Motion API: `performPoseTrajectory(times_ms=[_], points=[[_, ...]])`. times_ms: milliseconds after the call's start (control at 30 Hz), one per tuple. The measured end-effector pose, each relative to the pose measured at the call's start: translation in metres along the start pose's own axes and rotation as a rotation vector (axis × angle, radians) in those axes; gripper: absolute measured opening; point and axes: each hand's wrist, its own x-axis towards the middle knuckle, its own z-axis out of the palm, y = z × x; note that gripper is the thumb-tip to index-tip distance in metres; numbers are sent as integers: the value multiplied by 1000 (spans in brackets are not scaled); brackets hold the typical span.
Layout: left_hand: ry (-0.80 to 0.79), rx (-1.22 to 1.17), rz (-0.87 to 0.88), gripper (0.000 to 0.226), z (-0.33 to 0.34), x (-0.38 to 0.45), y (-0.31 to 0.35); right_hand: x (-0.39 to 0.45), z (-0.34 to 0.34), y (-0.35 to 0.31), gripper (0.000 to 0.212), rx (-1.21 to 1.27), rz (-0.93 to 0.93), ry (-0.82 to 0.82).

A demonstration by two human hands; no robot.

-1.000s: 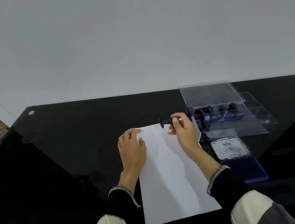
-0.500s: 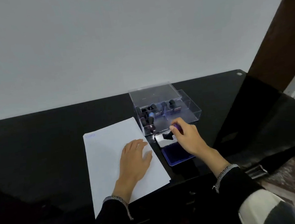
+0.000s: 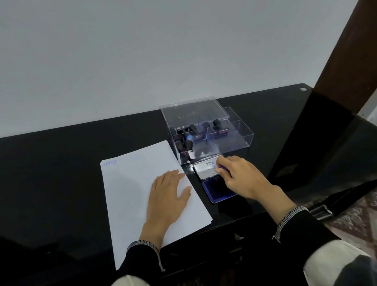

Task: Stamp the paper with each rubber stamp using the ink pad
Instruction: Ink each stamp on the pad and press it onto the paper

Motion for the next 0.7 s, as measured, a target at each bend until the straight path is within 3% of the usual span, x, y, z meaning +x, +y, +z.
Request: performPoseTrajectory(times_ms=[167,700], points=[[-6,-20,-17,46,1,1,-1,1,9,-3,9,-43,-32,11],[9,-14,-3,46,4,1,-1,-6,33,-10,10,-27,103,97]])
